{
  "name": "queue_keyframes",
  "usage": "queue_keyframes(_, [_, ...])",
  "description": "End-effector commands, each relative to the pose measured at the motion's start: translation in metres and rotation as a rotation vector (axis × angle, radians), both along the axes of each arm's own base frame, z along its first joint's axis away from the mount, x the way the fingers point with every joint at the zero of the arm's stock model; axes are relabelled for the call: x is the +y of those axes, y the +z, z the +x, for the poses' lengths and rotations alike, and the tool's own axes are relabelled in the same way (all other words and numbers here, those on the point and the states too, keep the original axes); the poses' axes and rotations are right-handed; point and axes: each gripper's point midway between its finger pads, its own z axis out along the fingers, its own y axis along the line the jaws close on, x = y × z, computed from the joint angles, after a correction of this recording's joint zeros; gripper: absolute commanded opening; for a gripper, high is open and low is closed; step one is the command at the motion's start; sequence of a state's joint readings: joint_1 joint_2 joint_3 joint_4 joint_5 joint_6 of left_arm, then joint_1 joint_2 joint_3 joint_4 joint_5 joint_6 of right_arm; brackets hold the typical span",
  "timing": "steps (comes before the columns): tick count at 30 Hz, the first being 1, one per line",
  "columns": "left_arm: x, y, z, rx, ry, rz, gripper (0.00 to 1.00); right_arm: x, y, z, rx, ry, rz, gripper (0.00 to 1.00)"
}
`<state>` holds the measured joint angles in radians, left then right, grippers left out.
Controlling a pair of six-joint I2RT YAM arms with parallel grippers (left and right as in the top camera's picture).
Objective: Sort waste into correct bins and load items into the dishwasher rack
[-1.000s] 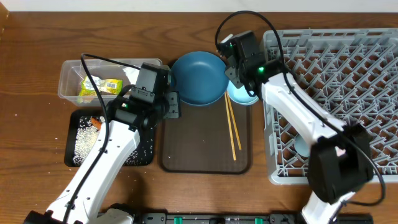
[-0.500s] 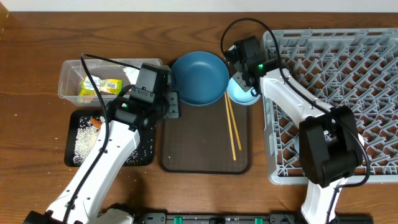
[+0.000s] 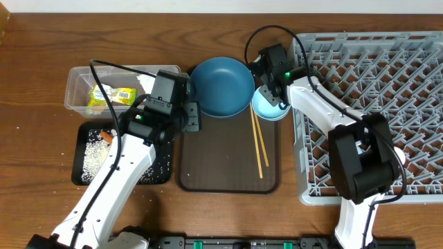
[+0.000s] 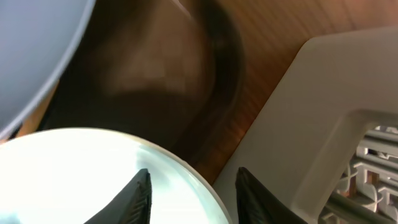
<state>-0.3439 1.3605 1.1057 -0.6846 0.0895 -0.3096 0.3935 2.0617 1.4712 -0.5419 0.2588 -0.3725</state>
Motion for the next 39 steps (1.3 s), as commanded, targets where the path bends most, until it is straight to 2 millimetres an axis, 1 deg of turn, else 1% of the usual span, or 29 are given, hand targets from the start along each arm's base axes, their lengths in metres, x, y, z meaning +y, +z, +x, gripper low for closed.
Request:
queue_keyframes(1, [0.003,0.009,0.005,-0.026,0.005,0.013,0.53,-0.014,-0.002,0.006,0.003,-0.029,-0.009,0.33])
queue_keyframes(2, [0.003,0.009,0.005,-0.026,0.005,0.013,0.53,-0.014,-0.003,0.006,0.004,-0.029,-0.009,0.31])
queue_keyframes(4, [0.003,0.009,0.005,-0.026,0.005,0.013,0.53,-0.014,-0.003,0.006,0.005,-0.029,-0.010,0.22])
queue_keyframes(5, [0.003,0.009,0.005,-0.026,0.005,0.013,0.53,-0.014,-0.003,0.006,0.004,-0.030,-0.010,0.15])
queue_keyframes(6, [0.003,0.009,0.005,-0.026,0.005,0.013,0.53,-0.015,-0.003,0.007,0.002,-0.031,-0.009,0.03])
queue_keyframes(7, [0.003,0.009,0.005,-0.026,0.005,0.013,0.53,-0.015,-0.003,0.007,0.002,-0.032,-0.009,0.01])
queue_keyframes(14, [0.003,0.009,0.005,-0.026,0.005,0.013,0.53,-0.018,0.000,0.010,-0.011,-0.041,-0.013,0.01])
queue_keyframes(17, [0.003,0.009,0.005,-0.026,0.005,0.013,0.53,-0.023,0.010,0.014,-0.045,-0.059,-0.049,0.01])
queue_keyframes(21, [0.003,0.009,0.005,-0.027,0.005,0.013,0.53,-0.024,0.035,0.019,-0.102,-0.068,-0.050,0.01])
queue_keyframes(27, [0.003,0.009,0.005,-0.027,0.005,0.013,0.53,-0.018,0.093,0.020,-0.210,-0.030,-0.025,0.01])
queue_keyframes(29, [0.003,0.009,0.005,-0.027,0.005,0.013,0.53,-0.021,0.115,0.019,-0.254,-0.017,-0.040,0.01])
queue_keyframes(32, [0.003,0.009,0.005,-0.026,0.005,0.013,0.53,-0.035,0.146,0.017,-0.322,-0.036,-0.085,0.01])
queue_keyframes(34, [0.003,0.009,0.005,-0.026,0.005,0.013,0.53,-0.044,0.161,0.015,-0.353,-0.053,-0.105,0.01])
queue_keyframes(36, [0.003,0.009,0.005,-0.026,0.005,0.013,0.53,-0.046,0.166,0.013,-0.356,-0.054,-0.097,0.01])
queue_keyframes(39, [0.003,0.009,0.005,-0.026,0.005,0.013,0.53,-0.039,0.159,0.006,-0.310,-0.017,-0.079,0.01])
